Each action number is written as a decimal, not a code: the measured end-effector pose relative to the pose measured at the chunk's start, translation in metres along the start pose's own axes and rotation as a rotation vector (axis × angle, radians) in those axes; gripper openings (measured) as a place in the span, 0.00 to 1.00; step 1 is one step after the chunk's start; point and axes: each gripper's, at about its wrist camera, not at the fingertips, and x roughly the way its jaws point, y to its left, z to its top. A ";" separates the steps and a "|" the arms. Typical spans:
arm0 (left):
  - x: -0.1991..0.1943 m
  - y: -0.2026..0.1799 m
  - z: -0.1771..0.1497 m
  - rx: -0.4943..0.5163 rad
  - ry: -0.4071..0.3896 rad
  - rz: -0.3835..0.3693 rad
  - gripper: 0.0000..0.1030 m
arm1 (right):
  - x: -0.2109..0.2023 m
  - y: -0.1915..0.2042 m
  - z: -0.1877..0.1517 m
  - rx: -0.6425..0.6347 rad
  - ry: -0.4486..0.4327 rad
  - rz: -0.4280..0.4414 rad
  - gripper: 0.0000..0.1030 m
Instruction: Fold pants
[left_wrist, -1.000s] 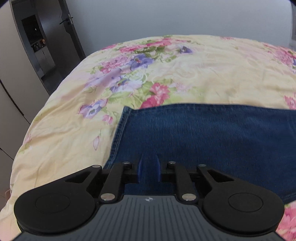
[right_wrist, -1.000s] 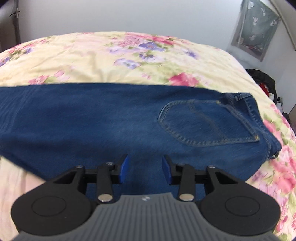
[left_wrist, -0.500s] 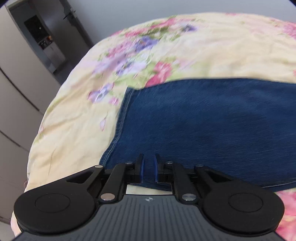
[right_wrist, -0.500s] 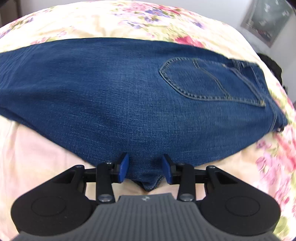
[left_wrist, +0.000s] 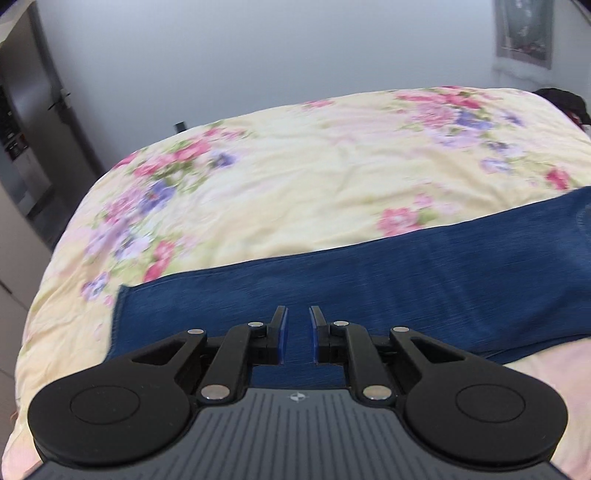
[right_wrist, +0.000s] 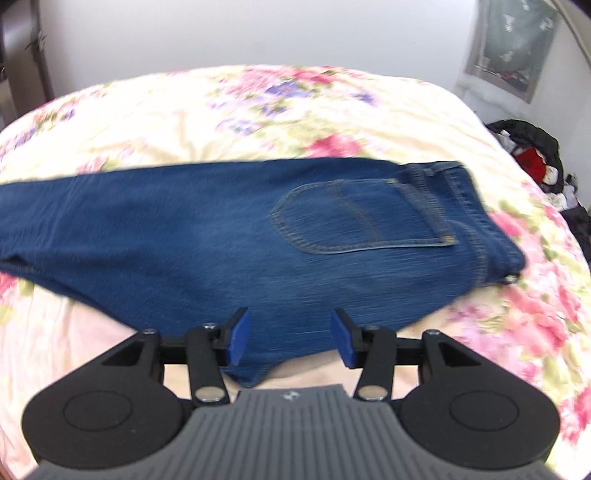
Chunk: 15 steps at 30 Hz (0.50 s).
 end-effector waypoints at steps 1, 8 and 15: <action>-0.001 -0.010 0.002 0.002 -0.002 -0.014 0.17 | -0.003 -0.011 0.001 0.019 -0.002 -0.004 0.44; 0.014 -0.079 0.005 -0.014 0.007 -0.121 0.17 | -0.012 -0.095 0.005 0.205 0.036 -0.033 0.47; 0.045 -0.139 0.001 0.031 0.055 -0.188 0.17 | 0.001 -0.147 0.001 0.235 0.067 -0.088 0.47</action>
